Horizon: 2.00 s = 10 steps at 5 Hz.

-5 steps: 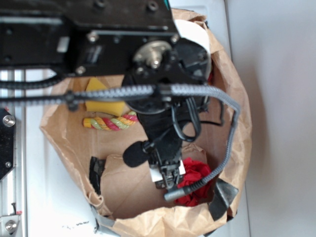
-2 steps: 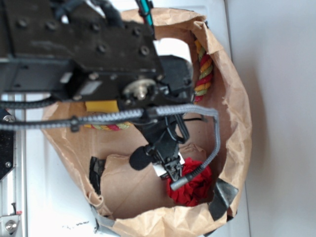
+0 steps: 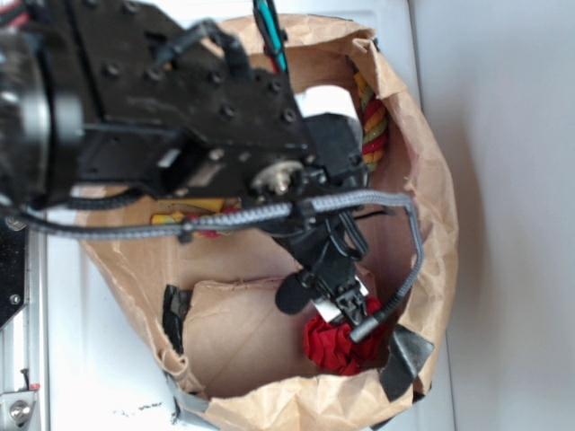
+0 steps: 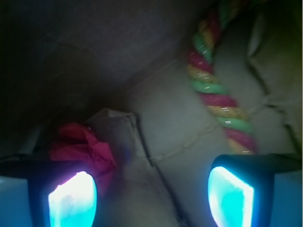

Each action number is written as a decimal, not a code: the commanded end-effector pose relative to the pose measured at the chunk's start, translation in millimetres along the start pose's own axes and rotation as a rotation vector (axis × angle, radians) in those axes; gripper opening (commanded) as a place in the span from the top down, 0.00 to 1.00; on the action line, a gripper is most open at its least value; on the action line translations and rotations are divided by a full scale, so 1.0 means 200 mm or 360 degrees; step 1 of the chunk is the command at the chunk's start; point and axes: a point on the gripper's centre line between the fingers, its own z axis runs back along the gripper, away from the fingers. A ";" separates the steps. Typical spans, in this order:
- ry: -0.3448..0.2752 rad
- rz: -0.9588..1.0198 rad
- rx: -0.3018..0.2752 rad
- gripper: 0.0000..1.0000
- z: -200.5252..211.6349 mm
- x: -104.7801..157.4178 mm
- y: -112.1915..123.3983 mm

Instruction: Grab the red paper.

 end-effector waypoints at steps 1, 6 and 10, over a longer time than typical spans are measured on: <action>-0.0040 -0.0005 -0.0144 0.00 -0.01 0.08 -0.15; 0.0038 -0.0203 -0.0168 0.00 0.03 -0.06 -0.32; 0.0047 -0.0273 -0.0230 0.00 0.09 -0.14 -0.35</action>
